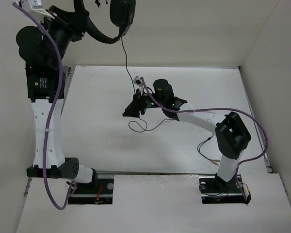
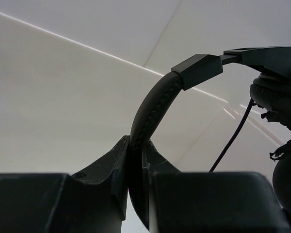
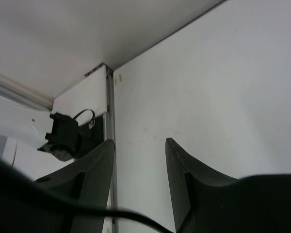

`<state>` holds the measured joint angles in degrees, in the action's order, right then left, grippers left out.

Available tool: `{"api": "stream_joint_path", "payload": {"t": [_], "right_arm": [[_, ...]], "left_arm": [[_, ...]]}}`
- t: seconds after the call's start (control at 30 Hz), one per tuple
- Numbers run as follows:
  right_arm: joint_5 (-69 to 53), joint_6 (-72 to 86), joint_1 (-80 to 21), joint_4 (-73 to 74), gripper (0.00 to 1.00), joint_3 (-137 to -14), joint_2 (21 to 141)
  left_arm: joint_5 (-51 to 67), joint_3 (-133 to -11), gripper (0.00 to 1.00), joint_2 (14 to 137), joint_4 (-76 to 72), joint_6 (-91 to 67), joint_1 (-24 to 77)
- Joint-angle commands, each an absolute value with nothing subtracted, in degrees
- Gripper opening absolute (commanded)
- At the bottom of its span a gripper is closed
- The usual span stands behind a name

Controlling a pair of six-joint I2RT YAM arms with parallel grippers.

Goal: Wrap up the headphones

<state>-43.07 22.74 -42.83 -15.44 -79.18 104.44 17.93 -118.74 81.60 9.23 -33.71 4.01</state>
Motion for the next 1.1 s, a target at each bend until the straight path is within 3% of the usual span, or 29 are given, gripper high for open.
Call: {"api": "stream_joint_path", "payload": {"t": [0.0, 0.1, 0.17, 0.27, 0.33, 0.63, 0.8, 1.07], "right_arm": [[-43.95, 21.63, -43.98, -19.51, 0.52, -76.21, 100.11], [-43.42, 20.05, -44.78, -19.07, 0.49, -74.01, 98.97], [-43.24, 18.38, -45.22, -18.29, 0.41, -73.65, 98.44], [-41.75, 13.9, -46.18, -14.08, 0.12, -75.23, 97.74], [-39.3, 9.7, -47.15, -9.35, 0.02, -77.24, 97.21], [-14.71, -21.94, -53.65, 13.61, 0.0, -88.5, 91.85], [0.24, -36.98, -57.17, 16.7, 0.0, -90.17, 88.78], [12.46, -51.22, -59.54, 16.7, 0.0, -94.38, 86.57]], "left_arm": [[11.53, -122.17, 0.0, 81.03, 3.95, -36.03, 1.72], [8.36, -123.22, 0.0, 81.65, 4.48, -36.3, -0.13], [6.86, -123.49, 0.0, 81.83, 4.66, -36.39, -1.01], [4.58, -123.14, 0.0, 81.74, 5.36, -35.78, -1.54], [2.47, -122.52, 0.0, 81.48, 5.71, -34.72, -1.71], [-8.69, -114.89, 0.0, 78.93, 1.94, -16.98, 1.27], [-12.83, -111.62, 0.0, 78.57, -0.88, -10.73, 1.63], [-16.7, -106.62, 0.0, 78.05, -3.95, -3.61, 2.41]]}}
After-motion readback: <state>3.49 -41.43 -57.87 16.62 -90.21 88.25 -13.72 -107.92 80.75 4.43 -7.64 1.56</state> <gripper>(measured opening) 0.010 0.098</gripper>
